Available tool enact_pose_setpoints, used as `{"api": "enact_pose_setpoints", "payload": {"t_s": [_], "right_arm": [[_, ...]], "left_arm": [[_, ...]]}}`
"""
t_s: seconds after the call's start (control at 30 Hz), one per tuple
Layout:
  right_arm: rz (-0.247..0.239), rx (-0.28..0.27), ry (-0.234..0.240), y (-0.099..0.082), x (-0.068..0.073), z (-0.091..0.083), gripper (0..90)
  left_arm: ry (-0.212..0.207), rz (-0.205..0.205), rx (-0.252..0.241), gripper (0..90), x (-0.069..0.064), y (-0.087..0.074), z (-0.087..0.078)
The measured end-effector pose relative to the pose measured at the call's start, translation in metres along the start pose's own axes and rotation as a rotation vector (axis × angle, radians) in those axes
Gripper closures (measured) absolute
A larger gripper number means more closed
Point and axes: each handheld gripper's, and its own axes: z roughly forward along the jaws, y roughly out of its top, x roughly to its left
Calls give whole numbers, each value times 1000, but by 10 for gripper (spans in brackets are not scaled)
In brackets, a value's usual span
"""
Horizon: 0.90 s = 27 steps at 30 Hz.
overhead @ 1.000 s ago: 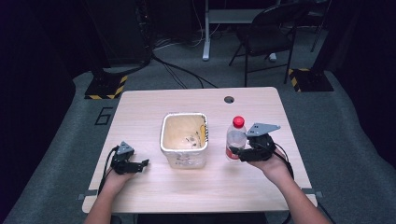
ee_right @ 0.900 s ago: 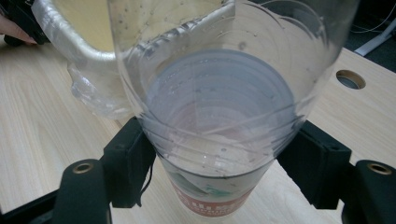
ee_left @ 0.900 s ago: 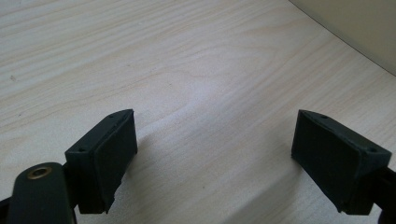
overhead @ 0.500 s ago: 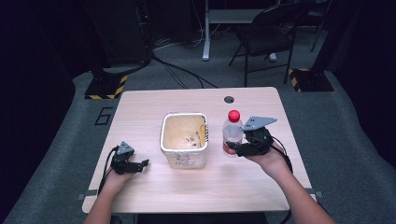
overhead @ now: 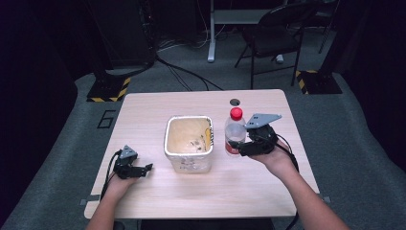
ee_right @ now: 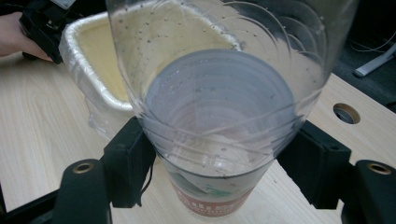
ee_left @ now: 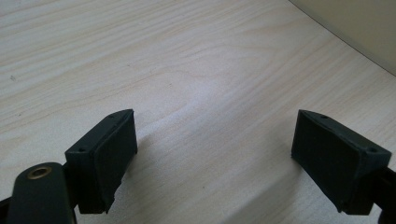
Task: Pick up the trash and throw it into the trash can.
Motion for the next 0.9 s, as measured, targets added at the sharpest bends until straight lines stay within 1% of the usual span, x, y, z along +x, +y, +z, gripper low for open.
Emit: {"api": "enact_pose_setpoints", "payload": {"t_s": [0.03,0.13,0.4,0.53,0.63,0.83,0.87,0.9], "right_arm": [[8,0,3,1,0,0,289],[10,-11,13,5,-1,-2,289],[-3,-23,31,21,0,-9,290],[4,-33,53,27,1,-11,290],[4,-33,61,32,3,-13,290],[-8,-42,76,40,4,-16,290],[-4,-41,78,41,5,-17,290],[-11,-43,80,42,5,-16,290]], "left_arm": [[0,0,0,140,0,0,0],[0,-1,0,141,0,0,0],[0,0,0,140,0,0,0],[0,-1,0,141,0,0,0],[0,0,0,141,0,0,0],[0,0,0,141,0,0,0],[0,0,0,141,0,0,0],[0,0,0,141,0,0,0]]}}
